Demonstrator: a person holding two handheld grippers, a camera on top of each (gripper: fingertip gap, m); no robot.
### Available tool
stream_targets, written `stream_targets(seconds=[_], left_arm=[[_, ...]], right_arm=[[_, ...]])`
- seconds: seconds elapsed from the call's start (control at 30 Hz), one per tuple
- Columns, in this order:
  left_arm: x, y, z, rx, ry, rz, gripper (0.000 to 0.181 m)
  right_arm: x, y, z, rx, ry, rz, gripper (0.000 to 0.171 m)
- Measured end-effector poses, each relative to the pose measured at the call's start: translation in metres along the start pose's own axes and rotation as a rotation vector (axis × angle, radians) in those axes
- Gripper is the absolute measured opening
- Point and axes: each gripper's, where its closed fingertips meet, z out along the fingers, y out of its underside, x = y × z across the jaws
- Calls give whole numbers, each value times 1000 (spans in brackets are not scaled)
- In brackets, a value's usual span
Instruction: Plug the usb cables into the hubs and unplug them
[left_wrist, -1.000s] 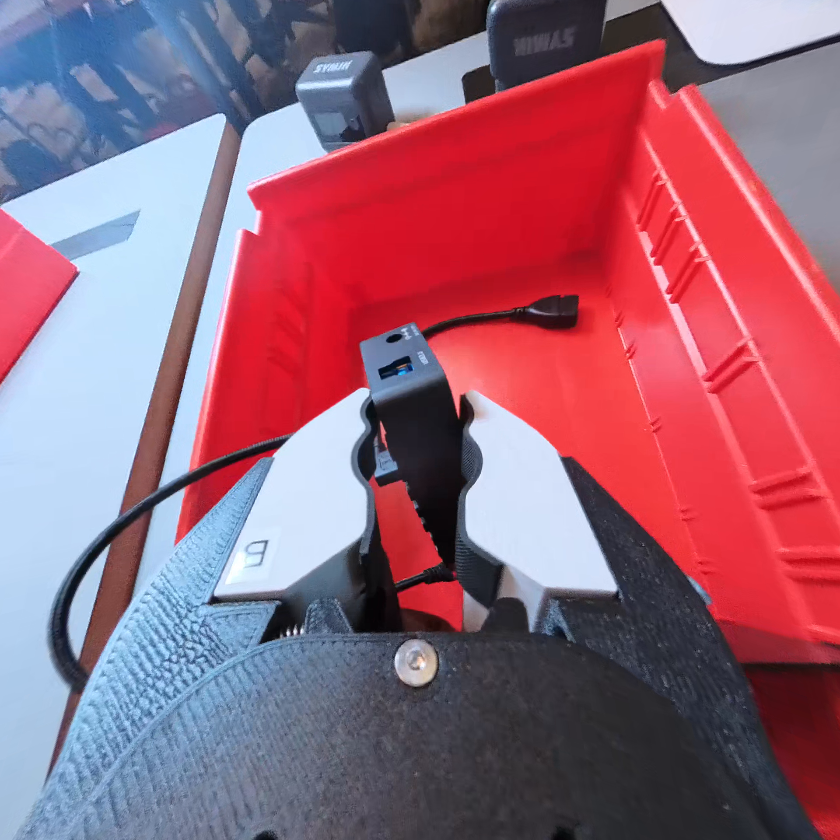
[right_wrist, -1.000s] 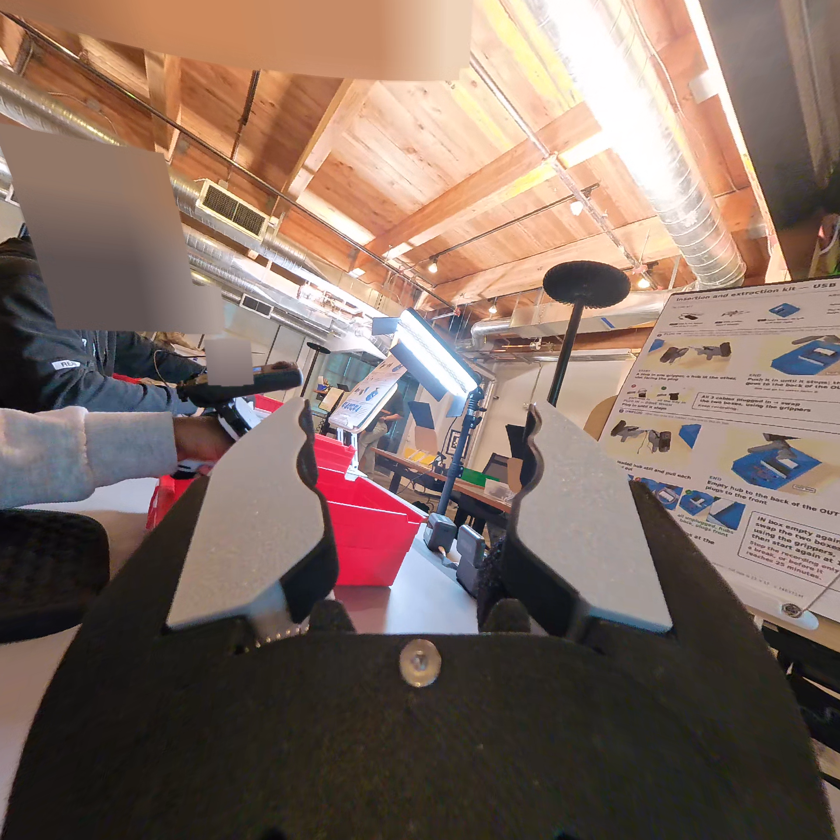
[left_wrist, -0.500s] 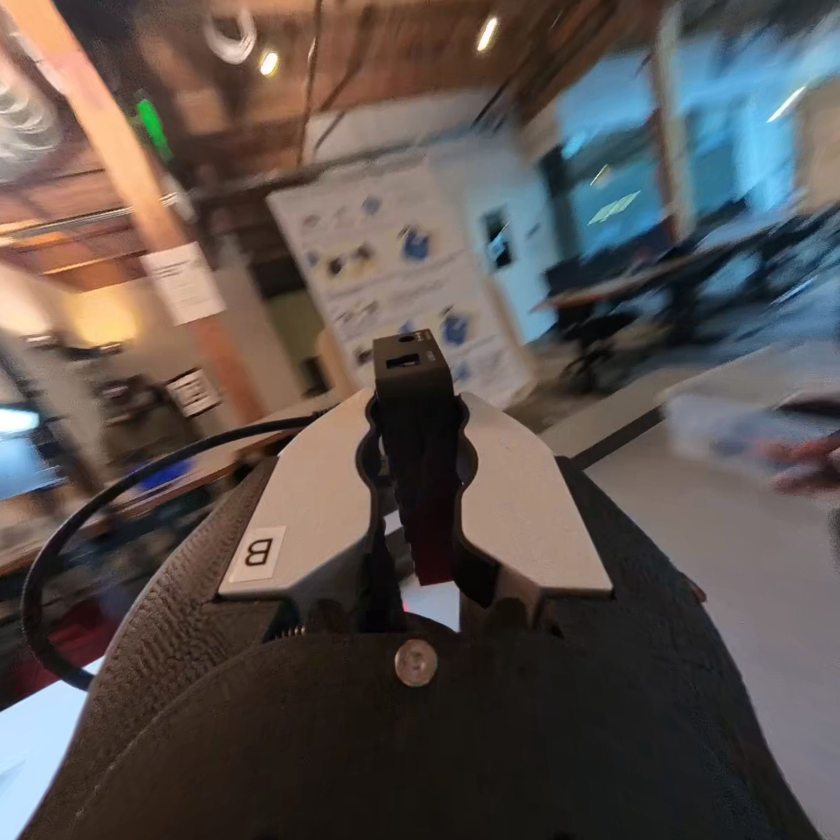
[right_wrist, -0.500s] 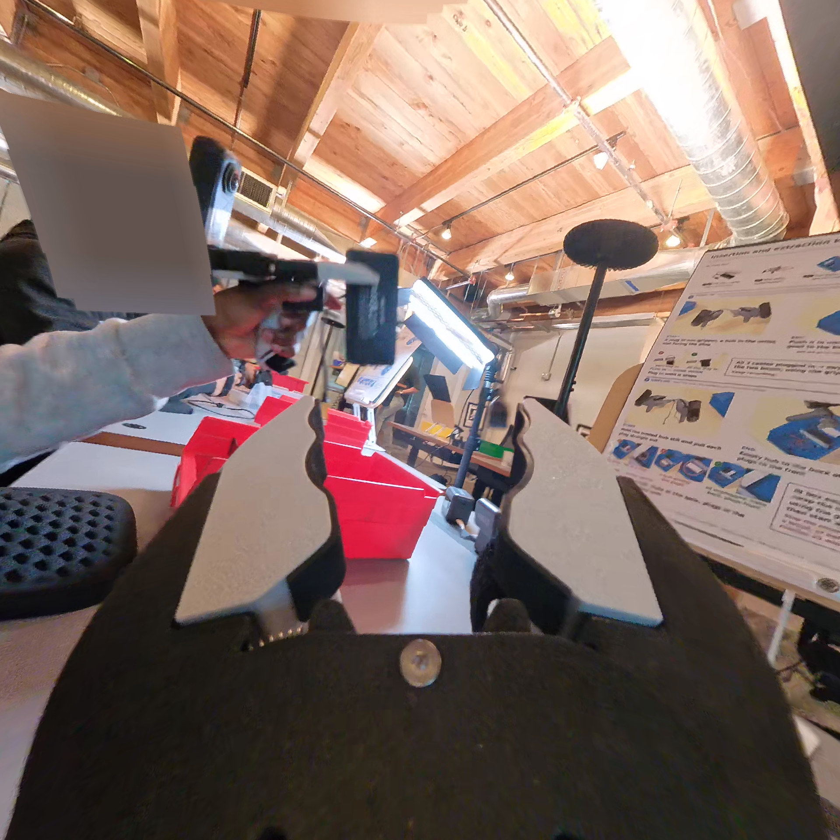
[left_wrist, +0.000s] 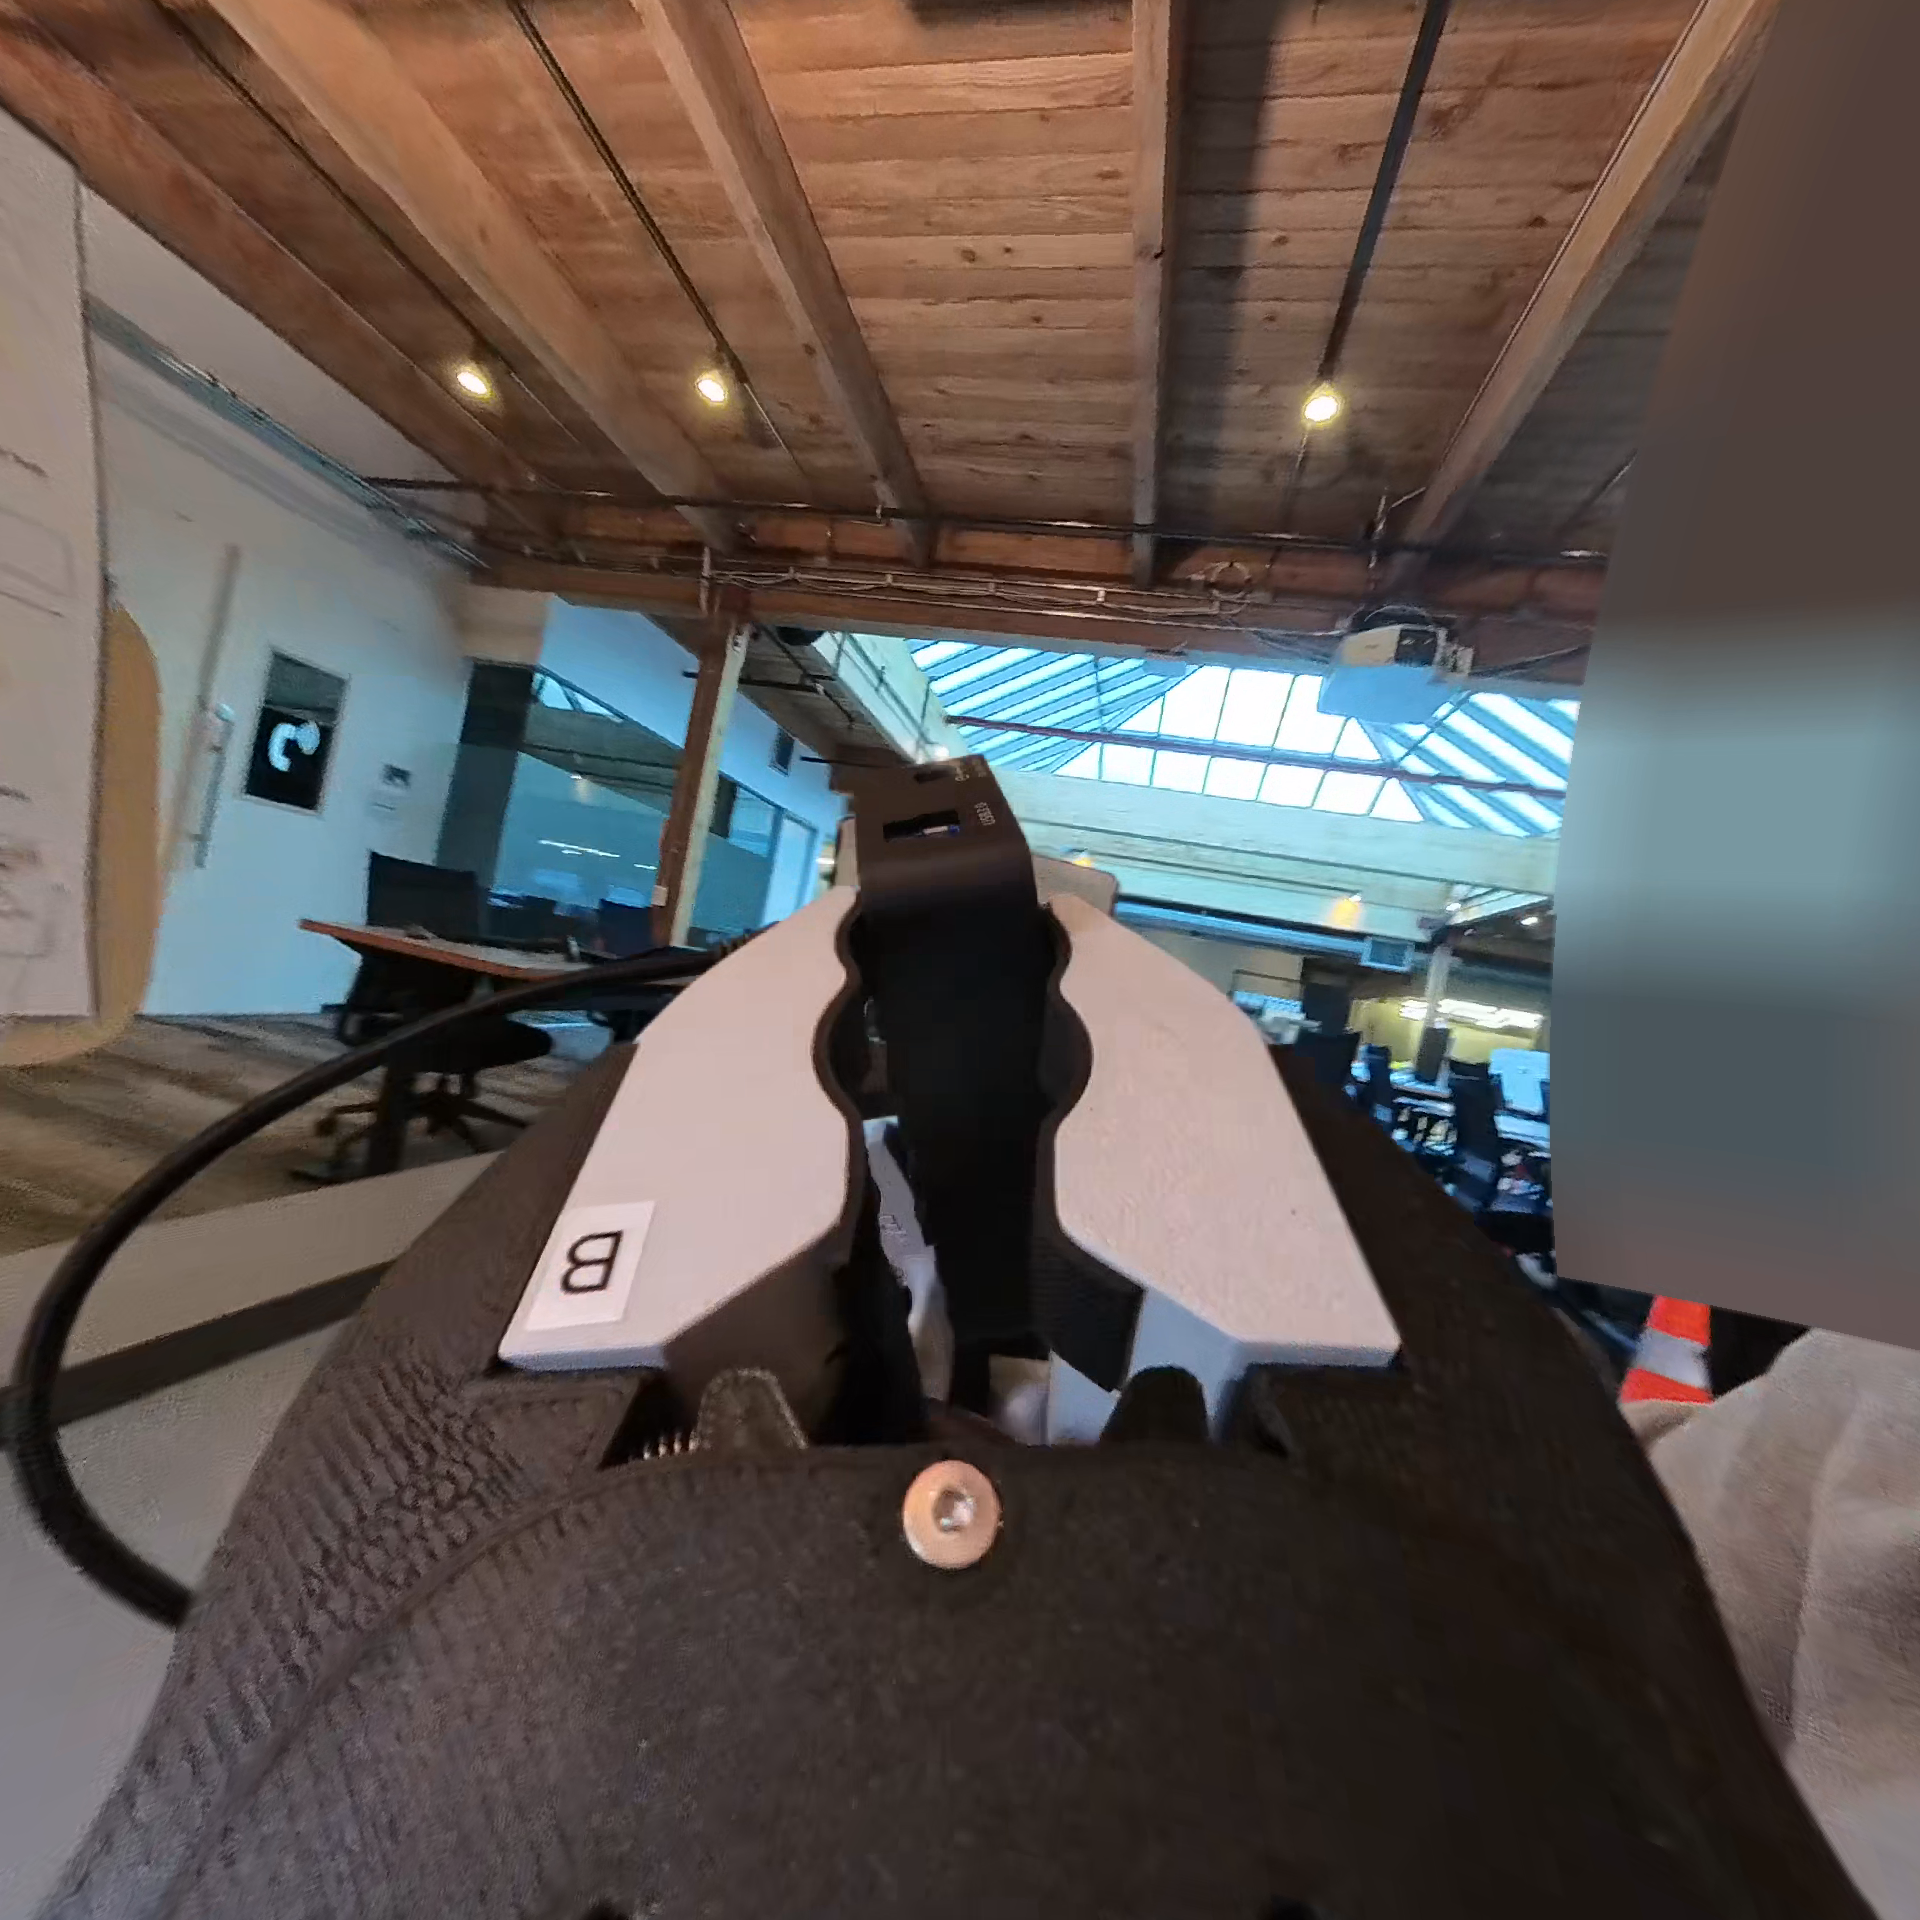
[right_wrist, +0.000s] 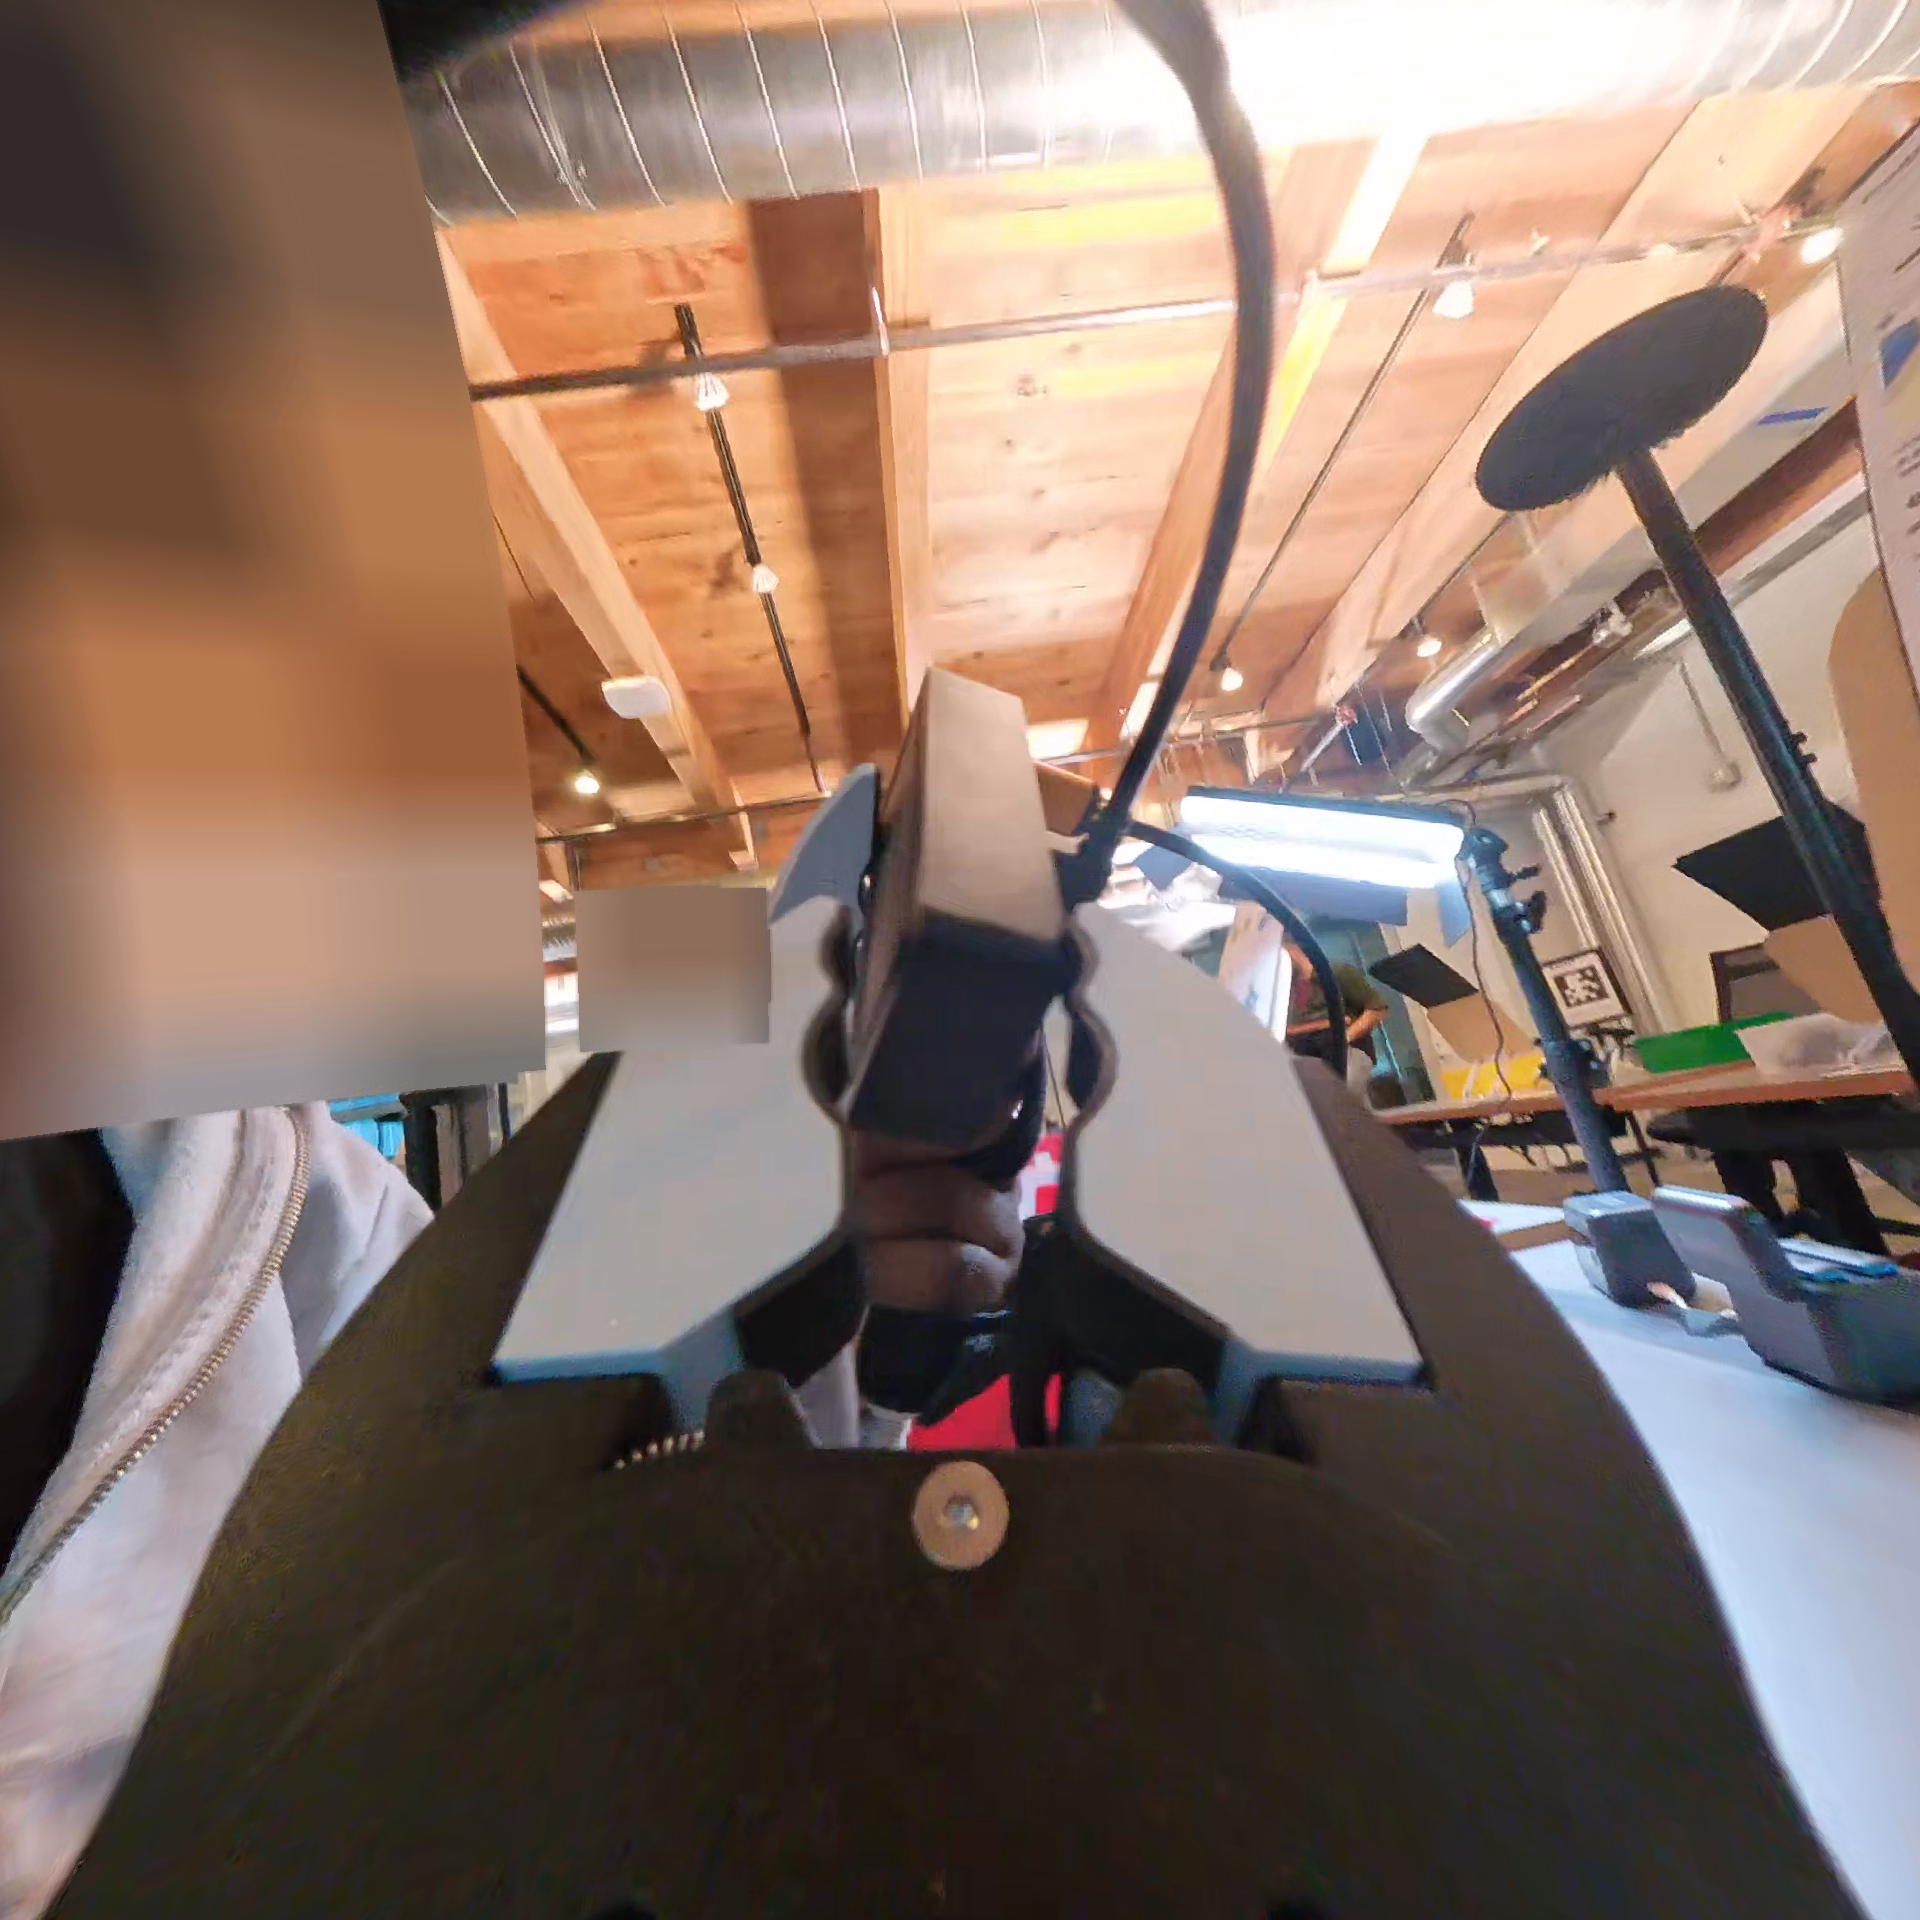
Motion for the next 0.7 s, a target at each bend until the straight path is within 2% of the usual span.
stream_targets(seconds=[0.1,0.17,0.27,0.33,0.4,0.47,0.57,0.7], left_arm=[[-1,2,-4,37,20,-39,30],[-10,2,-8,38,-9,-80,31],[-29,10,-19,-6,-67,-240,51],[-37,18,-29,-47,-74,-348,58],[-32,37,-35,-161,-28,-427,81],[-28,54,-37,-233,-15,-476,92],[-29,68,-42,-248,6,-477,80],[-25,65,-45,-202,91,-665,72]], right_arm=[[0,4,-1,-62,-11,-42,33],[2,11,0,-136,30,-178,31],[5,10,0,-215,120,-590,29],[6,14,-1,-316,157,-936,28],[7,28,-1,-439,153,-1272,28],[6,46,-2,-512,117,-1476,28],[-4,54,2,-495,83,-1518,28],[-12,52,3,-455,46,-1462,27]])
